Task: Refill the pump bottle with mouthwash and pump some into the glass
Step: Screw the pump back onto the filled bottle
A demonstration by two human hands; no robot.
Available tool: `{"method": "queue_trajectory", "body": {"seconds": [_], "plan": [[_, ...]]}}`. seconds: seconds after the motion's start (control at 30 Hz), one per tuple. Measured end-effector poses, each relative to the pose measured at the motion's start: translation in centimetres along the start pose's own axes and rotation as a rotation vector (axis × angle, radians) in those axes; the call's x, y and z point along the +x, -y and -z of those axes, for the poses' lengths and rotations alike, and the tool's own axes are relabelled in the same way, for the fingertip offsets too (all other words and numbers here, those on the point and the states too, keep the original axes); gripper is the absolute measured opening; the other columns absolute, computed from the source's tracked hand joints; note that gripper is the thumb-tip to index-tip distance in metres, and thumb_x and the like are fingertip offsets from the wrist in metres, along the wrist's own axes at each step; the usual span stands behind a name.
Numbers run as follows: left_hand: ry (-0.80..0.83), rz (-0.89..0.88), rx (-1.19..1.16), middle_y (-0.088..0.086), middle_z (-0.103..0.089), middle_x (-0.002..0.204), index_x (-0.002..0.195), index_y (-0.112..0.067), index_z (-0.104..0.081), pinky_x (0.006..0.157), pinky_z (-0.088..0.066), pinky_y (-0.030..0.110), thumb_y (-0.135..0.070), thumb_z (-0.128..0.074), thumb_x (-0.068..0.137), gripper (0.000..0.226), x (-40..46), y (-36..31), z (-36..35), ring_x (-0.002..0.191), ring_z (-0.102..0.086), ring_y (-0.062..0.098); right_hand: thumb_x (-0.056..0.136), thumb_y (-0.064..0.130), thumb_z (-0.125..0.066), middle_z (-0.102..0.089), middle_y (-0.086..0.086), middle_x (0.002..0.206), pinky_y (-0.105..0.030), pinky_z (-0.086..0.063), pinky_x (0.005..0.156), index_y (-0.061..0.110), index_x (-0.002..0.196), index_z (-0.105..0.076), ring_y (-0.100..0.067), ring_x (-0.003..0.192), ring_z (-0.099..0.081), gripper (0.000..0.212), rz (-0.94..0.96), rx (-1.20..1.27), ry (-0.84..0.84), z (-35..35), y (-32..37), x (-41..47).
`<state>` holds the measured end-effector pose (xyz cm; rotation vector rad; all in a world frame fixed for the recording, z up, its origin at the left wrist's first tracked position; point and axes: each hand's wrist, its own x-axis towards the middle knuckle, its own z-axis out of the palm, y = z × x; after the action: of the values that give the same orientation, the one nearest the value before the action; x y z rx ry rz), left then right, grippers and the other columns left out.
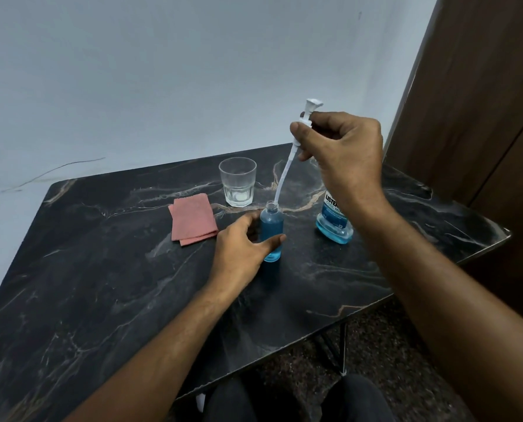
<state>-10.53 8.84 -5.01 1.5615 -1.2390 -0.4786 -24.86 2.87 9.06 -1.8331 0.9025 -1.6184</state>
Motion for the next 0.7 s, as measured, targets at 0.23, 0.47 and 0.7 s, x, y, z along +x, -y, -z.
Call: {"method": "queue_trajectory", "body": {"seconds": [0.23,0.47,0.7], "plan": [[-0.025,0.005,-0.016,-0.017,-0.075,0.103,0.119,-0.024,-0.072,0.08,-0.055,0.009,-0.038,-0.089,0.075,0.049,-0.1,0.2,-0.2,0.095,-0.07,-0.006,0.084,0.027,-0.08,-0.074,0.001,0.077,-0.028,-0.059,0.059,0.008,0.097,-0.078,-0.006,0.061,-0.068,0.023,-0.071,-0.087,0.194,-1.0,-2.9,-1.3],[-0.017,0.018,-0.059,-0.017,-0.077,0.096,0.106,-0.027,-0.074,0.077,-0.057,0.012,-0.034,-0.09,0.076,0.034,-0.2,0.2,-0.3,0.09,-0.072,-0.007,0.088,0.023,-0.077,-0.073,-0.012,0.088,-0.046,-0.059,0.077,0.009,0.097,-0.079,-0.029,0.085,-0.07,0.016,-0.096,-0.126,0.415,-0.9,-4.8,-3.0],[-0.005,0.018,-0.072,-0.019,-0.075,0.099,0.114,-0.025,-0.074,0.082,-0.058,0.014,-0.035,-0.09,0.076,0.042,-0.1,0.3,-0.3,0.094,-0.072,-0.006,0.092,0.026,-0.071,-0.067,0.005,0.09,-0.024,-0.052,0.074,0.022,0.091,-0.074,-0.013,0.088,-0.065,0.006,-0.043,-0.221,0.549,-0.4,-4.3,-2.1]]}}
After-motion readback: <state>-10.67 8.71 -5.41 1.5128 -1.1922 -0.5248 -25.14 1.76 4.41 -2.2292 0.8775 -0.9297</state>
